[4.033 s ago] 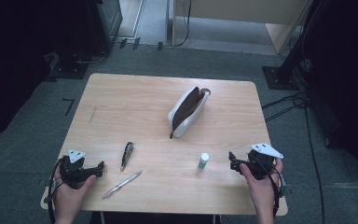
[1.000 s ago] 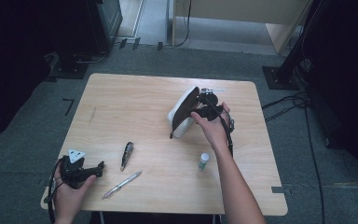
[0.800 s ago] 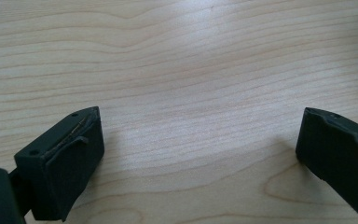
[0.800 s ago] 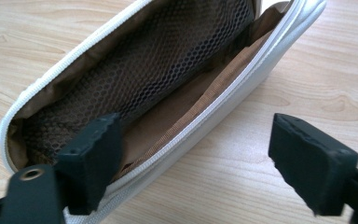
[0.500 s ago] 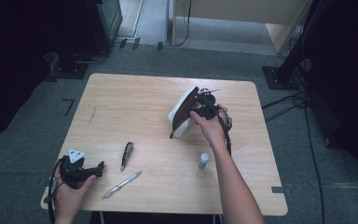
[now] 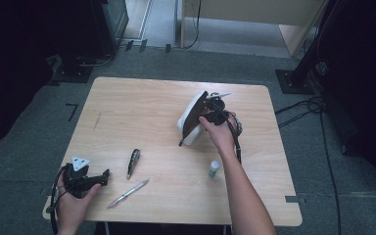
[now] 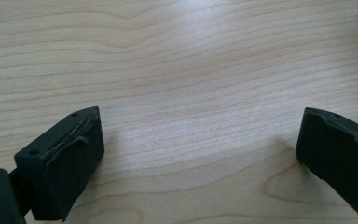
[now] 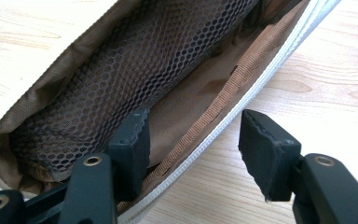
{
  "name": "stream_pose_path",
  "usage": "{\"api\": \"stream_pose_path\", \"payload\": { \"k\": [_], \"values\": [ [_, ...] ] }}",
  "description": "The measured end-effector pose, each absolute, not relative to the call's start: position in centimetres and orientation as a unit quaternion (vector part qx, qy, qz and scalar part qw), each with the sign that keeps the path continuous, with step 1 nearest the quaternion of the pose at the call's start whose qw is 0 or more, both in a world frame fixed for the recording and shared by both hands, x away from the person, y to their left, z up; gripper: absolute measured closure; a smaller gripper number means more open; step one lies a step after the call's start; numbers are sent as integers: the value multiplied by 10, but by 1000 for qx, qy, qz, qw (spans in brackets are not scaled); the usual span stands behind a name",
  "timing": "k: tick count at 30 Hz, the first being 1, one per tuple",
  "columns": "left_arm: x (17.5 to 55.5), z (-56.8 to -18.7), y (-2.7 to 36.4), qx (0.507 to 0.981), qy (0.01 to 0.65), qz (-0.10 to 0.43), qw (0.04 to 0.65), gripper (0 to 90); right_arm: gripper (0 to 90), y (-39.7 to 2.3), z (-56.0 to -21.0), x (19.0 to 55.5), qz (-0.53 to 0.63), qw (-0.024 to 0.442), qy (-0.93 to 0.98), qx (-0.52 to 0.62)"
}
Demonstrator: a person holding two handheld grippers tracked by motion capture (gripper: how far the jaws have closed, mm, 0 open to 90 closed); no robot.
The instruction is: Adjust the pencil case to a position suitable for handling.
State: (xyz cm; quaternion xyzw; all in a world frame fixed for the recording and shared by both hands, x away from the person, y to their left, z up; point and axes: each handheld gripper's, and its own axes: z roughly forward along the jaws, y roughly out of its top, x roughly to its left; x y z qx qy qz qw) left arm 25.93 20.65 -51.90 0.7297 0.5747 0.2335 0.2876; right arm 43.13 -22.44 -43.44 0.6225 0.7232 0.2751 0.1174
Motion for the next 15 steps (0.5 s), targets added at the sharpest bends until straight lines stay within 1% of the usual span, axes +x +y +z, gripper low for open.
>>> {"api": "stream_pose_path", "payload": {
  "k": [8,11,12,13,15],
  "values": [
    [259,-519,207,730,575,234,288,12,521,-224,-435,432,276,125,718,626],
    [259,-519,207,730,575,234,288,12,559,-224,-435,432,275,122,715,631],
    [259,-519,207,730,575,233,287,12,591,-224,-434,432,273,121,713,635],
    [259,-519,207,730,575,233,287,12,591,-224,-434,432,273,121,713,635],
    [259,-519,207,730,575,234,288,11,631,-224,-434,432,274,123,710,637]
  ]
}}
